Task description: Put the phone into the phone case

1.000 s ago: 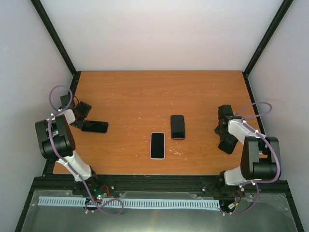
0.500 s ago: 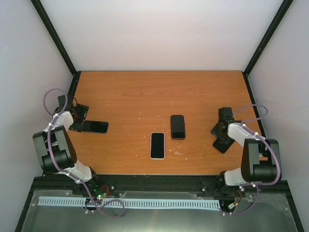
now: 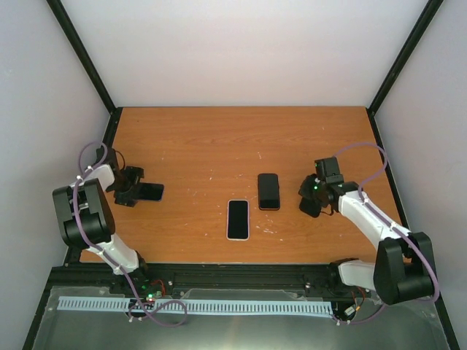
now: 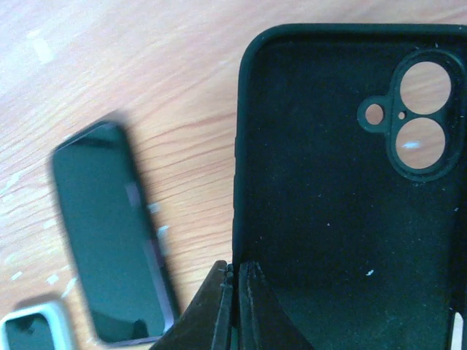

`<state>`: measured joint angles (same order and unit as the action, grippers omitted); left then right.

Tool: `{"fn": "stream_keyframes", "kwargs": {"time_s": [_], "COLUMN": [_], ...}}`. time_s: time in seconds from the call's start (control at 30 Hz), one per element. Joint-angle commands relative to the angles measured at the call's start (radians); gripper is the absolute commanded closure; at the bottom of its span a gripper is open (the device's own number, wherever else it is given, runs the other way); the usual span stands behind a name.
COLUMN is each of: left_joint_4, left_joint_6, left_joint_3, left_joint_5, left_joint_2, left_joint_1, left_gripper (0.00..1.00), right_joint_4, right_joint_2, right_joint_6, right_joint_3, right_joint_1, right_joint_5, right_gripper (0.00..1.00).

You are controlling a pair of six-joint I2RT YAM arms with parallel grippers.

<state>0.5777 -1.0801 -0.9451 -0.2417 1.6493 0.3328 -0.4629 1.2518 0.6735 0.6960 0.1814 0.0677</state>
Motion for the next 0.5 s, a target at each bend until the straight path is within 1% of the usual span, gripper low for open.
{"fn": "stream_keyframes", "kwargs": {"time_s": [0.0, 0.1, 0.23, 0.37, 0.47], "left_joint_4": [0.020, 0.026, 0.049, 0.070, 0.125], "left_joint_6": [-0.023, -0.034, -0.042, -0.050, -0.058], "left_joint_3": [-0.046, -0.045, -0.074, -0.111, -0.151], "left_joint_5": [-0.037, -0.057, -0.048, -0.031, -0.010], "left_joint_2": [0.010, 0.034, 0.070, 0.102, 0.137], "left_joint_1": [-0.009, -0.011, -0.025, -0.029, -0.029], "left_gripper": [0.02, 0.03, 0.04, 0.06, 0.08], "right_joint_4": [0.015, 0.064, 0.122, 0.212, 0.265], "right_joint_2": [-0.048, -0.051, 0.023, 0.132, 0.227], "right_joint_6": [0.060, 0.131, 0.197, 0.259, 0.288], "right_joint_3": [0.059, 0.079, 0.135, 0.190, 0.237], "right_joint_1": [0.126, 0.280, 0.462, 0.575, 0.637], "right_joint_5": [0.061, 0.074, 0.047, 0.074, 0.094], "right_gripper": [0.97, 0.97, 0.97, 0.97, 0.97]}}
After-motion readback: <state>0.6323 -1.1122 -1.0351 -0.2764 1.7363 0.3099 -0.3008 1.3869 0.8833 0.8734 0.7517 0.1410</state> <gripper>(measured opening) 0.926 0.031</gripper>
